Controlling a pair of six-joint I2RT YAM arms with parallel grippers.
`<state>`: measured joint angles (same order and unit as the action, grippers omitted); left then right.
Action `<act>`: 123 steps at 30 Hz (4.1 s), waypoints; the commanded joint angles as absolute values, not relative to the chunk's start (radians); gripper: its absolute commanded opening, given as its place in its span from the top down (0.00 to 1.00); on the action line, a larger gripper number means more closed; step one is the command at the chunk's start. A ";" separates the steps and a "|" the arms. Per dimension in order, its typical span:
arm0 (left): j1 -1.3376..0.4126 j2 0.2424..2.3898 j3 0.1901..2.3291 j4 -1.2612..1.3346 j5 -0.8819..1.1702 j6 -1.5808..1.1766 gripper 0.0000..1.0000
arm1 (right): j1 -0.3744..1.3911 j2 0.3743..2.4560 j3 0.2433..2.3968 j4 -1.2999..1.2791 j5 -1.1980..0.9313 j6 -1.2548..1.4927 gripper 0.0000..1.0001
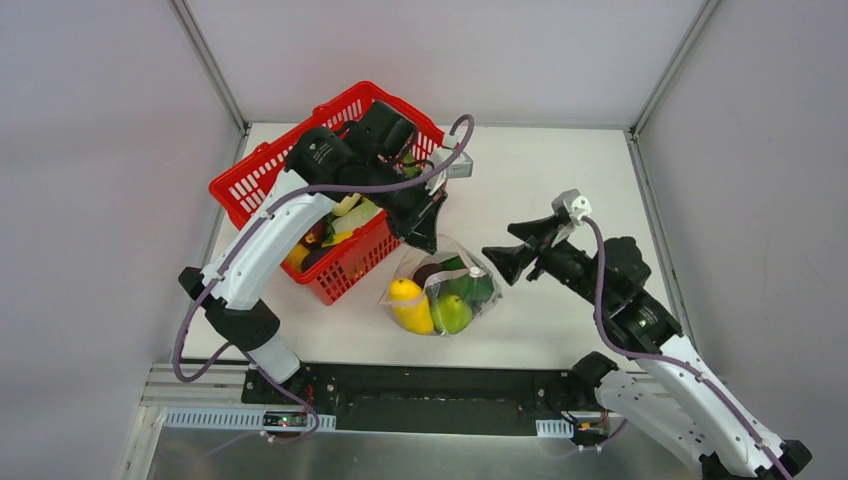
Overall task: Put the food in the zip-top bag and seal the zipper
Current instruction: Adjust the zipper food storage bag at the center of the board.
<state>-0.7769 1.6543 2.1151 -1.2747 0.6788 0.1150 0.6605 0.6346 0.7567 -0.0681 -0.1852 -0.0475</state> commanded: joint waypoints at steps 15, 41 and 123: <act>-0.772 1.511 2.049 -1.339 0.732 0.231 1.00 | 0.661 0.568 0.761 -0.126 -0.754 -0.348 0.26; -0.813 1.588 2.089 -1.313 0.752 0.206 1.00 | 0.674 0.650 0.679 0.127 -0.860 -0.340 0.65; -0.902 1.199 1.322 -0.607 0.284 0.596 0.14 | 0.673 0.626 0.733 0.144 -0.591 0.047 1.00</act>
<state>-0.9207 1.1843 1.3289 -0.7044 0.3092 0.5854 0.6704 0.6422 0.6865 0.0692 -0.5377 0.0620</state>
